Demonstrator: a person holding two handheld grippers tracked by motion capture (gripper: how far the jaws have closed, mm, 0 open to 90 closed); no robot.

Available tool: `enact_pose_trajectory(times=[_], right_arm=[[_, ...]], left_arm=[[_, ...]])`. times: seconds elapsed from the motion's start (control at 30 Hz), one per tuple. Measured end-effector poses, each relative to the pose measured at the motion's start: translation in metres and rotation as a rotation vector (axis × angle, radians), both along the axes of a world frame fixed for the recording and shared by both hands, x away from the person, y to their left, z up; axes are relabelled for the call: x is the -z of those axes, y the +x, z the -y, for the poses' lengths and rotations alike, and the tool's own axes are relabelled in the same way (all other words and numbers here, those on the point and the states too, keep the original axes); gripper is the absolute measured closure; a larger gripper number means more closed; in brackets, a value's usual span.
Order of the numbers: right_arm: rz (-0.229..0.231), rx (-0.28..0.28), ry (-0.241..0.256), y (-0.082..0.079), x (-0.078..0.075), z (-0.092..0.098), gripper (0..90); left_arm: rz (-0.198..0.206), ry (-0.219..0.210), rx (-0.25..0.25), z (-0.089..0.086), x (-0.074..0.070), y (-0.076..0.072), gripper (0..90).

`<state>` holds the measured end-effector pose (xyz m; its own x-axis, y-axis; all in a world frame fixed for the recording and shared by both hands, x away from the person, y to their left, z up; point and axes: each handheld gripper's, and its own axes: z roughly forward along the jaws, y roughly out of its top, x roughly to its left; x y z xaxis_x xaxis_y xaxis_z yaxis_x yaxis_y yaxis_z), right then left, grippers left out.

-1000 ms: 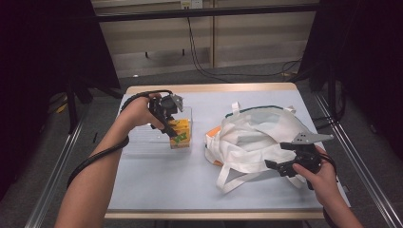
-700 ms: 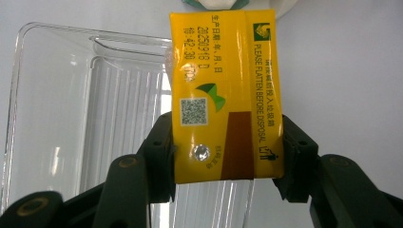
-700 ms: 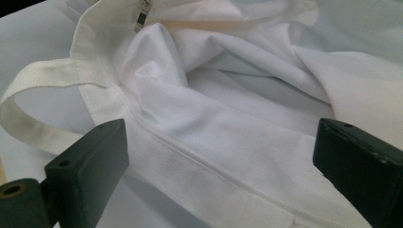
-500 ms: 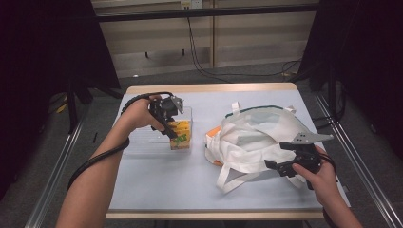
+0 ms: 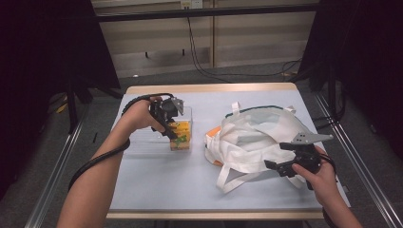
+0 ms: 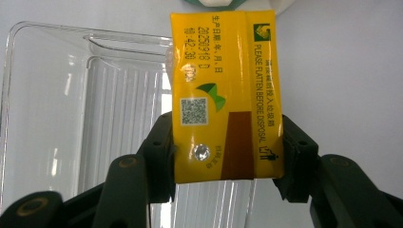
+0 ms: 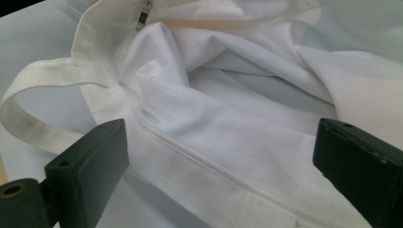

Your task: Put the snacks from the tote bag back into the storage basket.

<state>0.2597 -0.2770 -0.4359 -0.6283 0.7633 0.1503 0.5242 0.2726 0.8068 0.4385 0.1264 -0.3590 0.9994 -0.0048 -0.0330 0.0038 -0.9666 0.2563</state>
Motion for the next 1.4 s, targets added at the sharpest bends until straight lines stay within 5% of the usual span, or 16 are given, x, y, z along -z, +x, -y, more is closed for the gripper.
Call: enact_pose_trajectory(times=[1.4], right_arm=[[-0.002,-0.005,0.001,-0.0002,-0.0006,-0.0009,4.6]], left_arm=[[0.007,0.0,0.004,-0.0017,0.0076,-0.0007,49.5]])
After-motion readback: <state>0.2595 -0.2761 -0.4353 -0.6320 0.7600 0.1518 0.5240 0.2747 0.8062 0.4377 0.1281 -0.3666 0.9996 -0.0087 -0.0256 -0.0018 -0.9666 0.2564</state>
